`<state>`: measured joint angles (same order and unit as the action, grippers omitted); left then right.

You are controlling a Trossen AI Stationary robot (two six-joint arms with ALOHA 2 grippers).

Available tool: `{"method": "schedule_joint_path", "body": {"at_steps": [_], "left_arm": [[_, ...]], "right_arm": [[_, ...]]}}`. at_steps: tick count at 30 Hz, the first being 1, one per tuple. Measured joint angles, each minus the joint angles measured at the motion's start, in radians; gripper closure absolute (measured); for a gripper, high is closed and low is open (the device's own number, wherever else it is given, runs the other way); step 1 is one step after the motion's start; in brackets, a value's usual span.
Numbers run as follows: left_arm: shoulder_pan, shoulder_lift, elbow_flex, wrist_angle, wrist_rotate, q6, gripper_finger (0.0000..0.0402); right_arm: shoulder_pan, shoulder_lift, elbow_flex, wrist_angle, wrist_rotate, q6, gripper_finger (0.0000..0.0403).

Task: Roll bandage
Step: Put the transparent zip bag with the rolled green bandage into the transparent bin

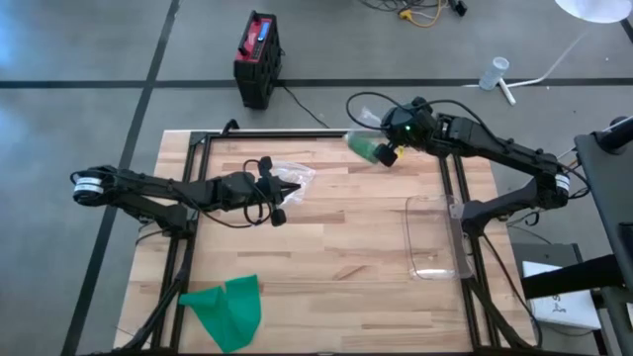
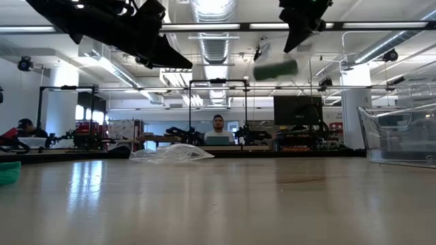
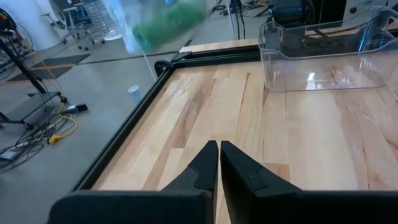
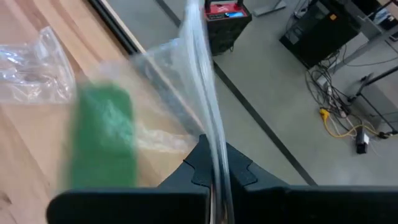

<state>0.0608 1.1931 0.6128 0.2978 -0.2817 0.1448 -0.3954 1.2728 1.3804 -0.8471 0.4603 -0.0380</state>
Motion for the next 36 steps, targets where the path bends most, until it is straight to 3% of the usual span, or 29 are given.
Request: {"method": "schedule_joint_path", "body": {"at_steps": [8, 18, 22, 26, 31, 33, 36], "left_arm": [[0.000, 0.000, 0.000, 0.000, 0.000, -0.008, 0.0400], [-0.030, -0.024, 0.000, 0.074, 0.001, -0.019, 0.0400], [-0.083, -0.057, 0.000, 0.098, 0.001, -0.058, 0.0399], [-0.170, -0.067, 0.000, 0.148, 0.003, -0.079, 0.0401], [-0.289, -0.049, 0.000, 0.231, 0.004, -0.079, 0.0397], [-0.328, -0.042, 0.000, 0.244, 0.004, -0.078, 0.0399], [-0.355, -0.039, 0.000, 0.245, 0.005, -0.078, 0.0400]], "right_arm": [[0.000, 0.000, 0.000, 0.000, -0.019, -0.040, 0.0403], [0.013, -0.001, 0.000, 0.015, -0.244, -0.127, 0.0403], [0.046, -0.024, 0.015, -0.006, -0.426, -0.149, 0.0403], [0.126, -0.078, 0.022, -0.039, -0.519, -0.045, 0.0403], [0.266, -0.152, 0.022, -0.179, -0.520, 0.140, 0.0403], [0.327, -0.179, 0.022, -0.250, -0.500, 0.239, 0.0403], [0.401, -0.208, 0.018, -0.389, -0.383, 0.374, 0.0403]]}}
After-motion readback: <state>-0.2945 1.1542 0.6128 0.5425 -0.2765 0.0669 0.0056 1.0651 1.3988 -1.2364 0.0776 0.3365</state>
